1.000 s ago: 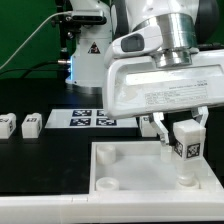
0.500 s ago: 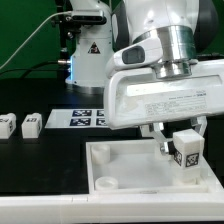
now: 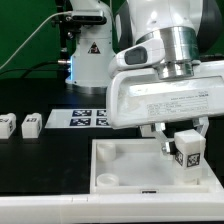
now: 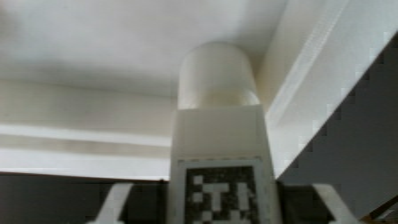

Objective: Assemble one leg

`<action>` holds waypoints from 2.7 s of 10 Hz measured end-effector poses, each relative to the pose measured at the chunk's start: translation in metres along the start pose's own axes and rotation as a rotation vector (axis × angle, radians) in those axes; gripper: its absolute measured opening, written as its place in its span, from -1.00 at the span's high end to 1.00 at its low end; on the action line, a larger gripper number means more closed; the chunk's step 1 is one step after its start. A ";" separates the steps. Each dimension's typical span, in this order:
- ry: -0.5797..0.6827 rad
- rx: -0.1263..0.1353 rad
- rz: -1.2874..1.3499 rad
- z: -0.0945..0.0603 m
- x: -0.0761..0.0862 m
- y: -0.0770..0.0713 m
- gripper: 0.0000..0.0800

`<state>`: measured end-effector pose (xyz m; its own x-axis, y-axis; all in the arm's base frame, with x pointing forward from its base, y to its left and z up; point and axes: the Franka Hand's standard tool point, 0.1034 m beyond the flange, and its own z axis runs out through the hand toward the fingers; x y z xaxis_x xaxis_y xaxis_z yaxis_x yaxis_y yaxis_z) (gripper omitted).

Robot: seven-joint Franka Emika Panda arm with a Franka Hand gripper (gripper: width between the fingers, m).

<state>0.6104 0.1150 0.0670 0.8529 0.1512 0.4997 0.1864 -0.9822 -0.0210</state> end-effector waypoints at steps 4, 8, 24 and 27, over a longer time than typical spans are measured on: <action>0.000 0.000 0.000 0.000 0.000 0.000 -0.48; 0.000 0.000 0.000 0.000 0.000 0.000 -0.62; -0.467 0.066 0.011 -0.010 0.015 -0.003 -0.55; -0.469 0.047 0.094 -0.010 0.015 -0.002 0.26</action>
Offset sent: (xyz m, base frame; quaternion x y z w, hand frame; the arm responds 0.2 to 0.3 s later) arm 0.0000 0.0000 0.0000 0.0000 0.0000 0.0000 1.0000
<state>0.6176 0.1182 0.0831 0.9931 0.1064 0.0493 0.1106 -0.9896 -0.0919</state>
